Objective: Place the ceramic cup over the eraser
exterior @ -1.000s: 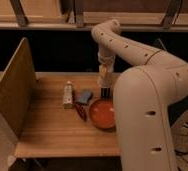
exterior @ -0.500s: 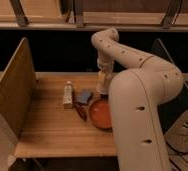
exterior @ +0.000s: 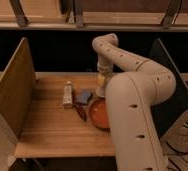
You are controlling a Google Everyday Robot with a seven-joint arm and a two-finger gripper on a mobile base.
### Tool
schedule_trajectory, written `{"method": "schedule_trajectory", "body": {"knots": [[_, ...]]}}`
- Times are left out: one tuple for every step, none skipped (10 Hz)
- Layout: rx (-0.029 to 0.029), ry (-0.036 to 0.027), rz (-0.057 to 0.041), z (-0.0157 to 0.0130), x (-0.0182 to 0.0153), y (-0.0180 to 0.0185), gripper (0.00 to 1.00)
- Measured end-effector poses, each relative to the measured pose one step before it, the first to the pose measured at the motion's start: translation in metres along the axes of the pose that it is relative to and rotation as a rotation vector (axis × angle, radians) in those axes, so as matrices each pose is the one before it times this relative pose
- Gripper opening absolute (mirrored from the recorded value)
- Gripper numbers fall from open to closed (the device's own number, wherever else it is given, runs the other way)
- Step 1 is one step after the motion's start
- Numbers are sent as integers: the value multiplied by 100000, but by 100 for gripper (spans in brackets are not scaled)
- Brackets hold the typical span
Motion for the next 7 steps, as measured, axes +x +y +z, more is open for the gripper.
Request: {"method": "schedule_trajectory", "body": {"knots": [[-4,65,-28,9,18,-2,0],[58,70,2,18,23,-20,4],[24,-48,11,-35,-4,-6,11],[-18,36,-6,27,5,4,23],[-1,0,11,1,6,-4,34],[14,-21,8,-18,0,-4,43],[-8,23,1,18,6,-1,52]]}}
